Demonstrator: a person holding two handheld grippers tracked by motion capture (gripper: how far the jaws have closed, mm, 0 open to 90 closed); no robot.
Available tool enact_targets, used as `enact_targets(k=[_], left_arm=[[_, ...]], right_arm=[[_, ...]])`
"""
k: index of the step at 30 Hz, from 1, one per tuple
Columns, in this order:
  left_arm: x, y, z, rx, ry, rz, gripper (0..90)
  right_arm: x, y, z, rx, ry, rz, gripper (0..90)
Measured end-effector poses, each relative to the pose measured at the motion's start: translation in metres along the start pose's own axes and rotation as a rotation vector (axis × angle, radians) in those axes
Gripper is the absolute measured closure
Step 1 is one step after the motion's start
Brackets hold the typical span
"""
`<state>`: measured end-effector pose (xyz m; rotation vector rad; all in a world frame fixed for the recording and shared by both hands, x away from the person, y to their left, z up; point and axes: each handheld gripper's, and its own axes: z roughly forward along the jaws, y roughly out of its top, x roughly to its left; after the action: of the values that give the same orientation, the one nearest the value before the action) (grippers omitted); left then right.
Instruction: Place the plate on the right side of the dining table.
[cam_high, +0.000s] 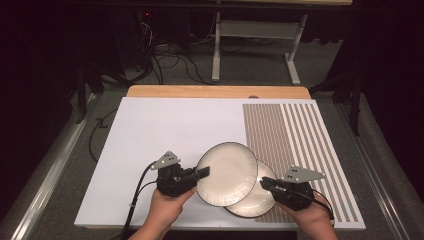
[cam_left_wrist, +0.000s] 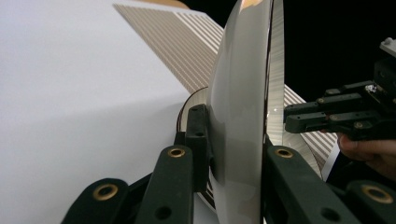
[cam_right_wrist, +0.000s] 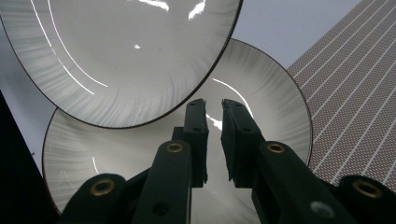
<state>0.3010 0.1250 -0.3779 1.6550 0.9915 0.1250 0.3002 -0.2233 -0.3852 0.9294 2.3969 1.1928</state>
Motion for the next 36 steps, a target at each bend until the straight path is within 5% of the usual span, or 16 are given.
enact_targets(k=[6,20,27,32,36], left_arm=[[-0.003,0.002,-0.007,-0.033,0.026,0.079,78.8],[-0.005,0.001,-0.016,-0.079,0.057,0.169,78.5],[-0.008,0.000,-0.017,-0.084,0.061,0.199,78.5],[-0.009,0.000,-0.018,-0.084,0.061,0.210,78.4],[-0.010,0.000,-0.018,-0.088,0.062,0.225,78.4]], right_arm=[[-0.004,0.001,-0.009,-0.056,-0.021,0.028,72.7],[-0.015,0.000,-0.037,-0.211,-0.109,0.067,37.3],[-0.018,0.000,-0.047,-0.322,-0.134,0.069,18.0],[-0.015,0.001,-0.048,-0.338,-0.154,0.045,2.8],[-0.016,0.001,-0.048,-0.352,-0.163,0.054,0.8]])
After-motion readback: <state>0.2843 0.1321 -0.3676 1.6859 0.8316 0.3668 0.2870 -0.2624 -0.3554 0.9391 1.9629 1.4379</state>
